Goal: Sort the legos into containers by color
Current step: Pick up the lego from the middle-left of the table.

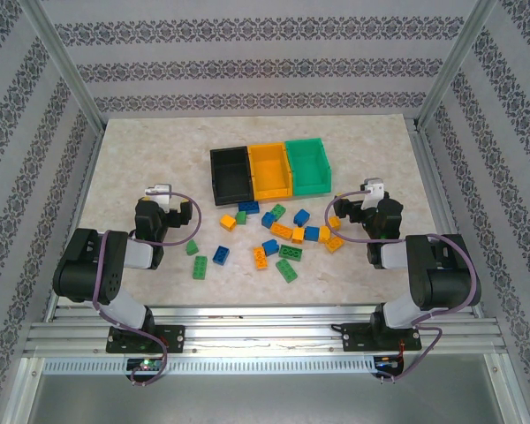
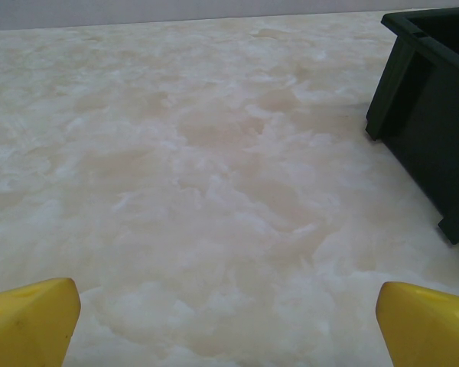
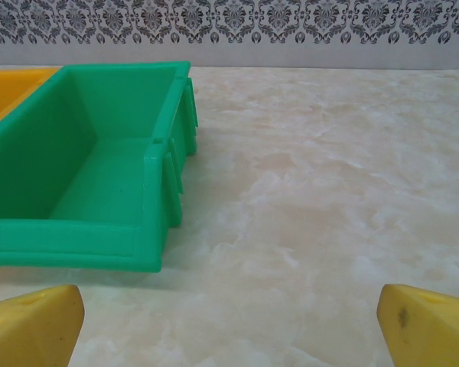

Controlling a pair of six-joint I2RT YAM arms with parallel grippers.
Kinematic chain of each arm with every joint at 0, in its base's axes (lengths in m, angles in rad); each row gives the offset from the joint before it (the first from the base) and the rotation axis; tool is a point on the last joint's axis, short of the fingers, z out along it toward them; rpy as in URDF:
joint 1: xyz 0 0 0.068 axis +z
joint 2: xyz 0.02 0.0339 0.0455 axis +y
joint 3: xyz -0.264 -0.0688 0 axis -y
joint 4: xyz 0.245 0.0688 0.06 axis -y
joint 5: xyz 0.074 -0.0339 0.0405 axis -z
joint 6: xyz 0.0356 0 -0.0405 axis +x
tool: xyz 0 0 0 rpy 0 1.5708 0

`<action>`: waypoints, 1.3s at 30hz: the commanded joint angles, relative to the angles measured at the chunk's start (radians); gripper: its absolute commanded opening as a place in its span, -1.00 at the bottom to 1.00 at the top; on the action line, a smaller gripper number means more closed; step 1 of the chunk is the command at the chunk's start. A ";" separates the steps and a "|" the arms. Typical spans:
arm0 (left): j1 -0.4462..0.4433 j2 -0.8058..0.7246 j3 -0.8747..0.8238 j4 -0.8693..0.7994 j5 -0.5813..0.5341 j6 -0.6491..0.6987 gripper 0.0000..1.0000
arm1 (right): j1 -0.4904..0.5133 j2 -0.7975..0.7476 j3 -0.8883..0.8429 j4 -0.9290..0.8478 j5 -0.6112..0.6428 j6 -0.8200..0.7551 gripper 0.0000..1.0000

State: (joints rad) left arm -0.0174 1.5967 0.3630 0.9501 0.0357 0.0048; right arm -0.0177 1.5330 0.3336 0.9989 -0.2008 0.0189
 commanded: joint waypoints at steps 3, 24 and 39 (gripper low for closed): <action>0.015 -0.006 0.017 0.006 0.019 0.019 0.99 | -0.007 0.012 0.004 0.016 0.005 -0.002 0.97; 0.008 -0.187 0.074 -0.233 0.000 0.021 0.99 | 0.048 -0.477 -0.062 -0.265 0.249 0.081 0.97; 0.027 -0.533 0.154 -0.737 0.157 -0.379 0.99 | 0.060 -0.425 0.276 -0.792 -0.175 0.357 0.97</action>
State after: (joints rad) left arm -0.0048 1.0840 0.4721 0.4206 0.0925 -0.2745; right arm 0.0273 1.0840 0.5812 0.2707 -0.2703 0.2836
